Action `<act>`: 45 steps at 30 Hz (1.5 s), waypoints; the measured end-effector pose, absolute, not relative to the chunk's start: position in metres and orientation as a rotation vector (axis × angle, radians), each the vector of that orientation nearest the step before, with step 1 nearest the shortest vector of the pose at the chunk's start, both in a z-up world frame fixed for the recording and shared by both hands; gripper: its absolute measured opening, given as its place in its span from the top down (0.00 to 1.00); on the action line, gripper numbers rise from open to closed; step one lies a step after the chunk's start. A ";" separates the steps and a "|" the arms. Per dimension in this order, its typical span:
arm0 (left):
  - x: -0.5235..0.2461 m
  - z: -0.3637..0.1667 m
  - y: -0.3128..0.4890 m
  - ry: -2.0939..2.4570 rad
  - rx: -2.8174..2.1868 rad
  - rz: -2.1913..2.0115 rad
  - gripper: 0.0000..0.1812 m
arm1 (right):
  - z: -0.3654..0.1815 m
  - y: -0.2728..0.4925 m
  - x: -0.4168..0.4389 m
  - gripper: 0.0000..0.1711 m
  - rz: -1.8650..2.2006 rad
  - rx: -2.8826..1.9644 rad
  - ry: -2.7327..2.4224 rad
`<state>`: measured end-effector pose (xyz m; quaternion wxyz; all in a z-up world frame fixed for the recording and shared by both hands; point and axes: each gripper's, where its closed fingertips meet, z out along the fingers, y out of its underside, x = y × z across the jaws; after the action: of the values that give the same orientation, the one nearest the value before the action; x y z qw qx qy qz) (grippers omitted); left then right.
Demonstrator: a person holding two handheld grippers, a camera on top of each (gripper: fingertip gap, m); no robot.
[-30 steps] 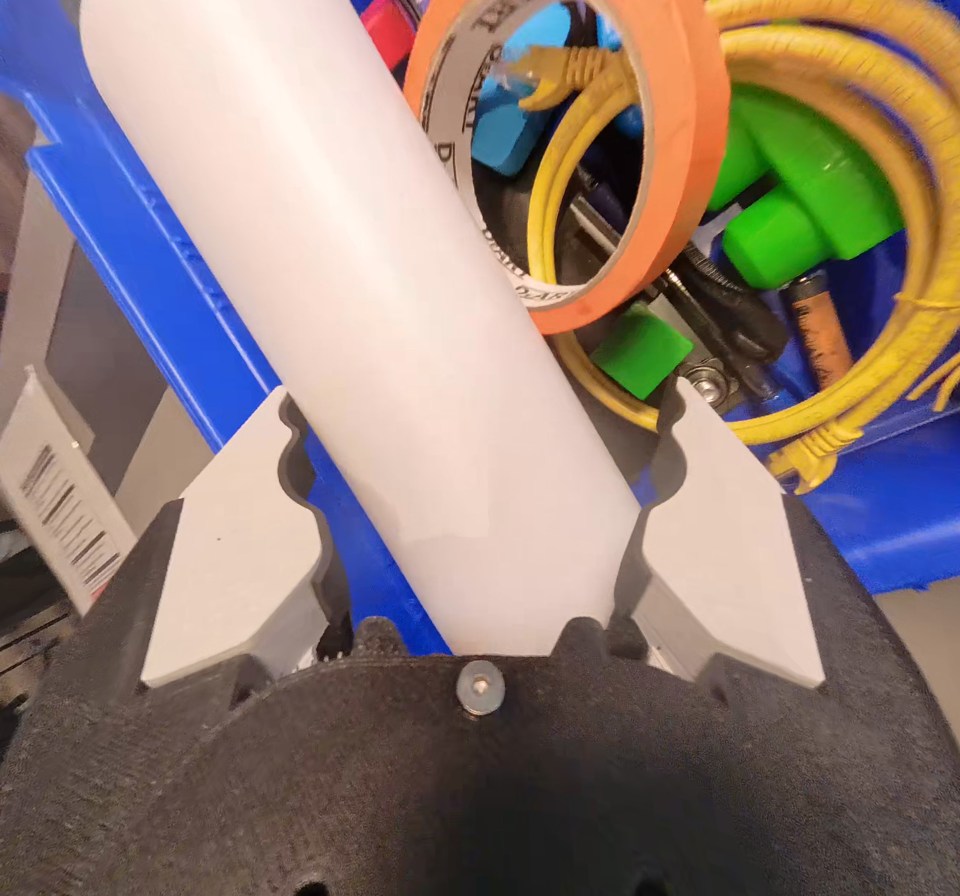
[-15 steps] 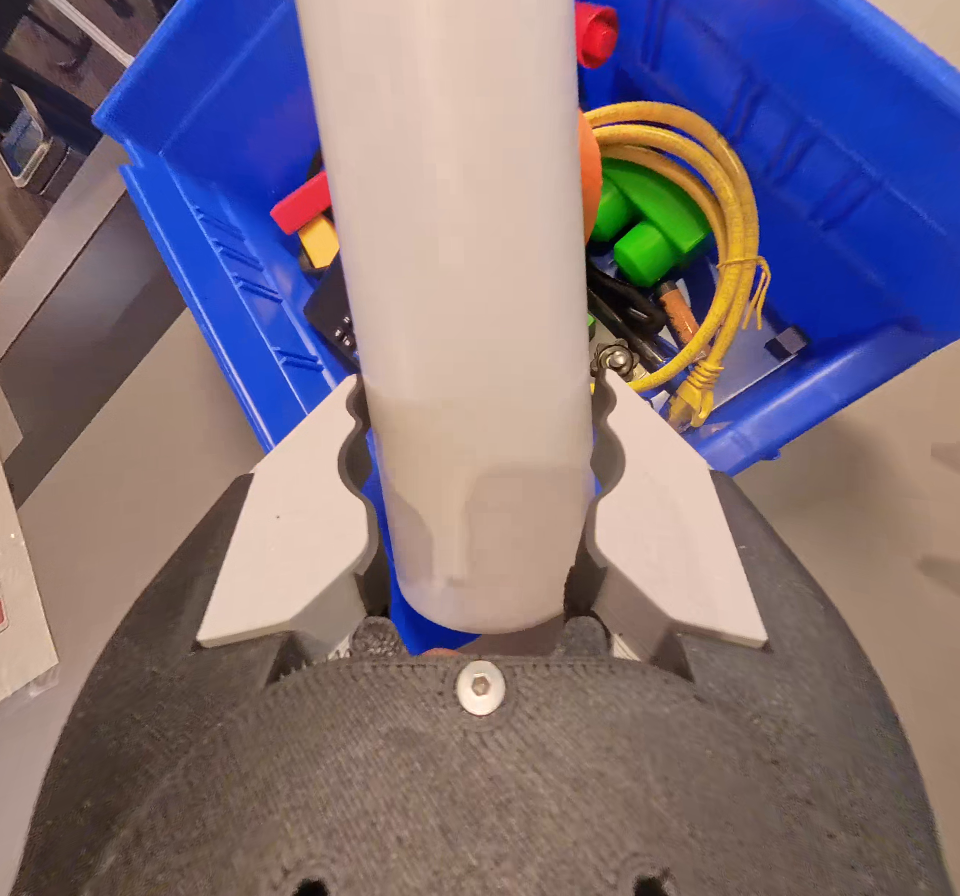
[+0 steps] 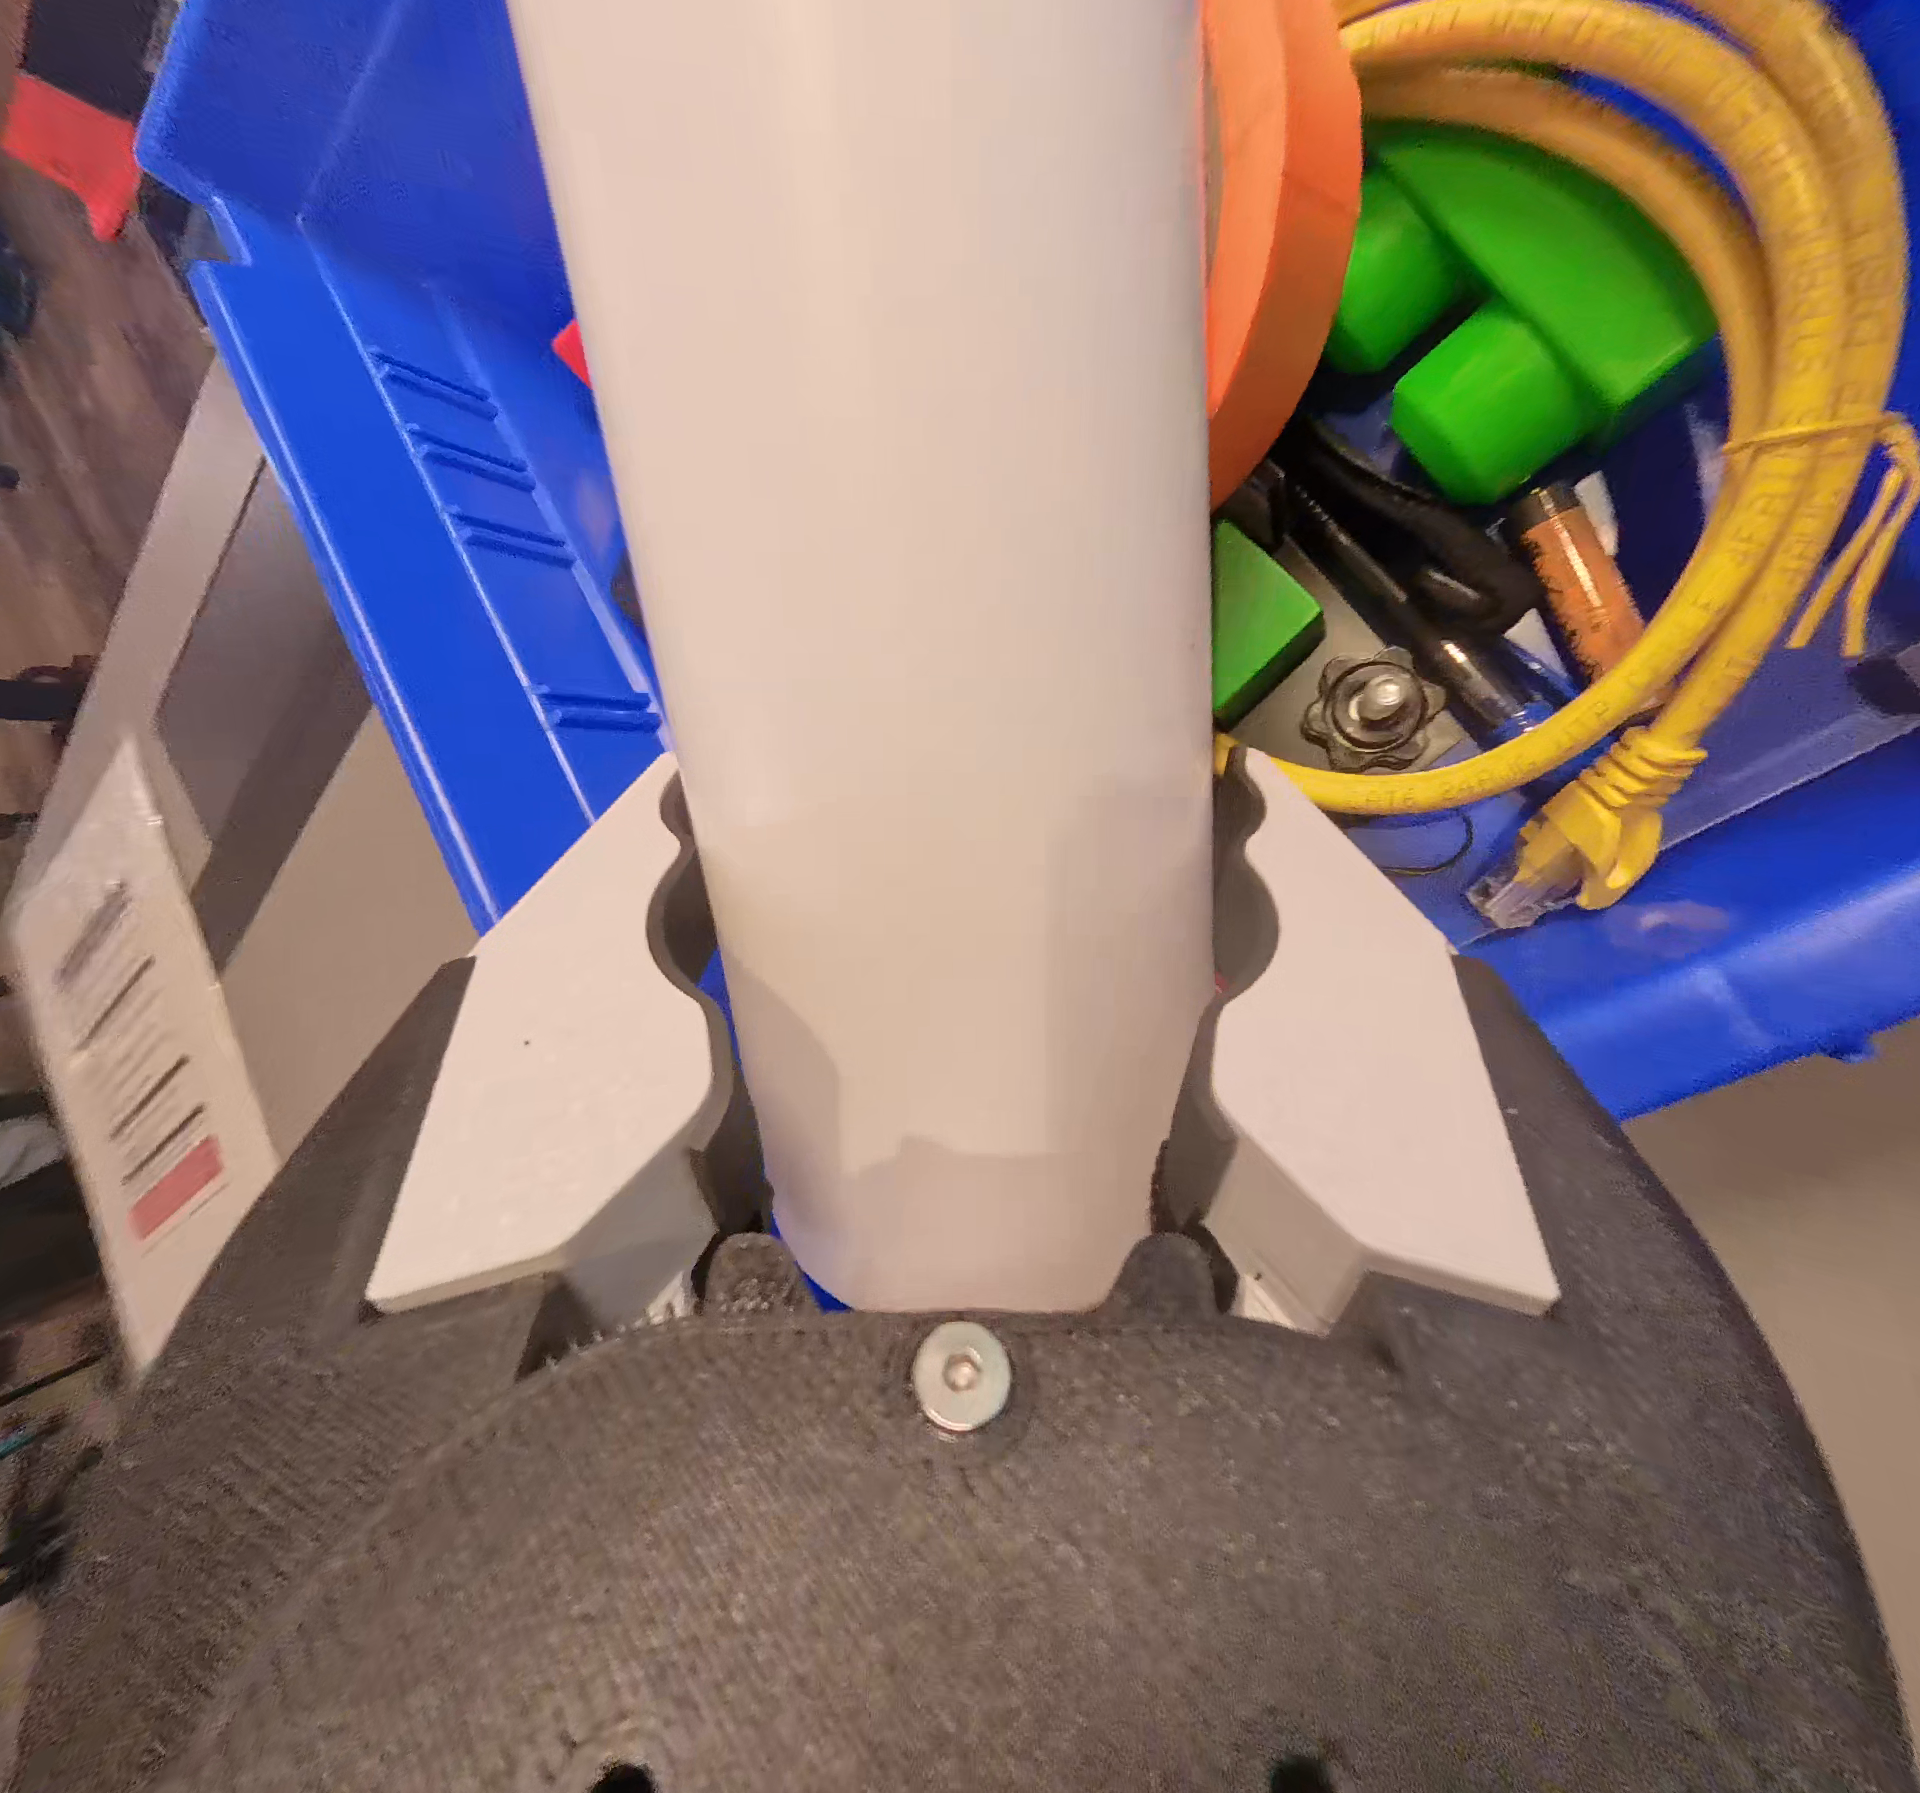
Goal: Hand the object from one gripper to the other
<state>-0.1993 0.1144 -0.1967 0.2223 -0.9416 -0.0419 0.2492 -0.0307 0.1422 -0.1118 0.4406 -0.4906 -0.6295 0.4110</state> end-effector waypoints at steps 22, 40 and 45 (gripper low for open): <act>0.053 -0.125 0.053 0.153 -1.707 -0.505 0.45 | -0.075 0.049 0.023 0.40 2.106 -1.099 -1.445; 0.036 -0.063 0.036 0.134 -1.467 -0.503 0.44 | -0.066 0.065 0.016 0.43 1.335 -0.882 -1.578; 0.027 -0.020 0.053 0.130 -1.430 -0.330 0.39 | -0.053 0.079 0.000 0.43 0.964 -0.770 -1.472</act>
<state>0.0269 0.0526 -0.0203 0.7406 -0.6522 0.0593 -0.1506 -0.0001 0.0791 -0.0534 0.5732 -0.3285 -0.6280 0.4112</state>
